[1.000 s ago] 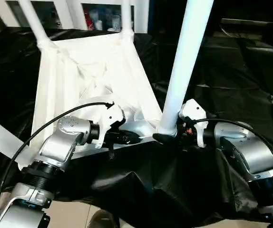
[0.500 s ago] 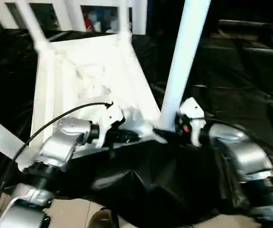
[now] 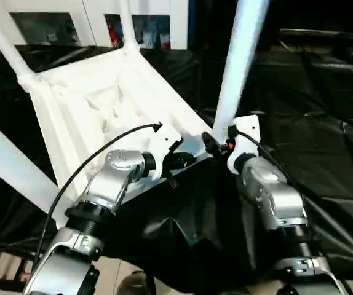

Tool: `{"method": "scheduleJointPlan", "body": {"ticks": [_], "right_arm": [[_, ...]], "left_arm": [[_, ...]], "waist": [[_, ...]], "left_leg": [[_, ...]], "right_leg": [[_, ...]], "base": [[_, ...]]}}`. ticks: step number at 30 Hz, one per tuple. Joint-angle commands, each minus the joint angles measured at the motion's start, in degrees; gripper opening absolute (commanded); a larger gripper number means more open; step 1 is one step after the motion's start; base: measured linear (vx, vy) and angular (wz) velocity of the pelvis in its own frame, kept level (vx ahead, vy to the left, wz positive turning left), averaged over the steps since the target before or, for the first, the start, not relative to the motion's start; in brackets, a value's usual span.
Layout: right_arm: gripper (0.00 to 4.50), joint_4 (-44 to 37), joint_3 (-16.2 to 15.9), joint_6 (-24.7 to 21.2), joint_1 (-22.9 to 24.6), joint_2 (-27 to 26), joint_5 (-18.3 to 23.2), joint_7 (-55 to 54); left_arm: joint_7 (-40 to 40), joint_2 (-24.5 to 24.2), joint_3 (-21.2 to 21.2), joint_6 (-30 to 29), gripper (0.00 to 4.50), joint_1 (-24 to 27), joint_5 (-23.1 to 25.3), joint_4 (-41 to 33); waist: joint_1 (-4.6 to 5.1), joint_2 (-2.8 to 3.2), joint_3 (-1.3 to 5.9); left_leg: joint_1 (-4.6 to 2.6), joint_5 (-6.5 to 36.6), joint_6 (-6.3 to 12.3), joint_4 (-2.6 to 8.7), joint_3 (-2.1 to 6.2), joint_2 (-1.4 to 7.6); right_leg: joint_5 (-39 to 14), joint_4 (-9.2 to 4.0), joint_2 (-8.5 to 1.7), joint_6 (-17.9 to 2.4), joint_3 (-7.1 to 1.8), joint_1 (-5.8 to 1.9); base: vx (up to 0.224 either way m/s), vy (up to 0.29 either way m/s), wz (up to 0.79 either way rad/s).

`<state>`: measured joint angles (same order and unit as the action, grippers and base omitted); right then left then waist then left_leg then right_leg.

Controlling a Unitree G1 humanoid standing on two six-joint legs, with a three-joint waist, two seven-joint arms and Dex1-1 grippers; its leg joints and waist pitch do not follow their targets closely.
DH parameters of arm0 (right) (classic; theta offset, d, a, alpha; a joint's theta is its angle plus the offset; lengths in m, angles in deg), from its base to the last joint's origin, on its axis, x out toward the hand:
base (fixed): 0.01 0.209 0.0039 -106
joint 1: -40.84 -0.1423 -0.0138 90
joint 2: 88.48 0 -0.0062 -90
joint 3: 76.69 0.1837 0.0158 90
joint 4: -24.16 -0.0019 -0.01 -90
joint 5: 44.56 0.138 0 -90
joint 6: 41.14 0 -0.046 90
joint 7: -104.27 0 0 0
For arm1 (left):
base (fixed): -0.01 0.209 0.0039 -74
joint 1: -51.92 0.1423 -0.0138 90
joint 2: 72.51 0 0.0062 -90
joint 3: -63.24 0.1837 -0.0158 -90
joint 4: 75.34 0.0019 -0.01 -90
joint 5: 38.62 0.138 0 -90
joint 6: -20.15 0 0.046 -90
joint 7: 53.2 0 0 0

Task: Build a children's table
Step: Rotate leg to tighten

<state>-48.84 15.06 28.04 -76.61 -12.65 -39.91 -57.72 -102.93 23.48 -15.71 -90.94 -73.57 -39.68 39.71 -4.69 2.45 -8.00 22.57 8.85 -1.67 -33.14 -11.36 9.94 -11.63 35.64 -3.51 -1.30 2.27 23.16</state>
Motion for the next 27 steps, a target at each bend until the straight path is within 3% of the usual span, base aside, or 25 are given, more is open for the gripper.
{"method": "scheduleJointPlan", "body": {"ticks": [1, 5, 6, 9, 10, 14, 20, 27], "right_arm": [[3.93, -0.25, -7.7, -1.02, 0.83, -0.48, 1.85, 8.48], [3.93, -5.56, -10.6, -2.05, 2.45, 6.31, 4.23, 20.35], [3.93, -7.07, -11.06, -2.03, 2.84, 8.94, 4.79, 24.03], [3.93, -8.9, -11.45, -2.04, 3.16, 13.29, 5.27, 29.34], [3.93, -9.48, -11.76, -1.85, 3.34, 15.29, 5.29, 31.89], [3.93, -10.45, -12.83, -1.91, 3.6, 19.49, 5.83, 38.02], [3.62, -10.46, -15.1, -1.46, 3.95, 22.55, 5.22, 42.76], [3.06, -10.64, -14.58, -2.39, 4.21, 22.14, 7.09, 43.85]], "left_arm": [[-3.02, 2.08, 2.05, 2.91, 0.0, -0.8, -2.8, -2.64], [-9.36, -0.61, 3.07, 3.52, 0.0, 0.76, -4.54, -4.4], [-12.43, -1.84, 3.63, 4.24, 0.0, 1.39, -5.29, -5.35], [-17.78, -4.13, 4.56, 4.35, 0.0, 2.45, -6.57, -7.11], [-20.01, -5.31, 5.07, 4.14, 0.0, 2.87, -6.89, -7.8], [-24.4, -7.84, 5.92, 3.45, 0.0, 3.46, -7.41, -8.87], [-26.82, -9.38, 6.1, 3.22, 0.0, 3.63, -7.55, -9.24], [-27.01, -9.56, 6.03, 3.4, 0.0, 3.76, -7.65, -9.15]], "waist": [[-0.18, -0.38, 5.25], [-0.54, -0.52, 5.46], [-0.44, -0.78, 5.44], [-0.82, -0.56, 5.51], [-0.84, -0.82, 5.46], [-1.33, -0.54, 5.38], [-1.95, -0.75, 5.34], [-2.13, -0.94, 5.63]], "left_leg": [[-1.12, 8.03, 2.56, 3.4, 1.83, 3.04], [-0.89, 6.3, 4.81, 3.06, 1.85, 3.1], [-0.94, 6.25, 5.12, 3.03, 1.7, 3.06], [-1.07, 6.1, 5.49, 2.93, 1.74, 3.27], [-1.13, 6.22, 5.76, 2.91, 1.64, 3.46], [-1.12, 6.84, 5.8, 2.77, 1.67, 3.61], [-1.24, 8.8, 4.3, 2.85, 1.71, 3.62], [-1.06, 7.24, 4.92, 2.64, 1.68, 3.5]], "right_leg": [[-3.35, -4.07, -5.1, -13.55, -2.82, -3.01], [0.6, -3.7, -5.19, -14.0, -2.75, -3.4], [0.44, -3.77, -5.06, -14.16, -2.76, -3.27], [-1.04, -3.67, -5.05, -14.64, -2.58, -3.14], [-1.37, -3.74, -5.06, -14.91, -2.64, -2.97], [-2.73, -3.56, -5.07, -15.19, -2.56, -2.64], [-6.97, -3.85, -5.28, -14.62, -2.66, -2.45], [-5.96, -3.65, -5.33, -14.34, -2.58, -2.53]], "base": [[0.0, 0.0, 0.0], [0.0, 0.0, 0.0], [0.0, 0.0, 0.0], [0.0, 0.0, 0.0], [0.0, 0.0, 0.0], [0.0, 0.0, 0.0], [0.0, 0.0, 0.0], [0.0, 0.0, 0.0]]}}
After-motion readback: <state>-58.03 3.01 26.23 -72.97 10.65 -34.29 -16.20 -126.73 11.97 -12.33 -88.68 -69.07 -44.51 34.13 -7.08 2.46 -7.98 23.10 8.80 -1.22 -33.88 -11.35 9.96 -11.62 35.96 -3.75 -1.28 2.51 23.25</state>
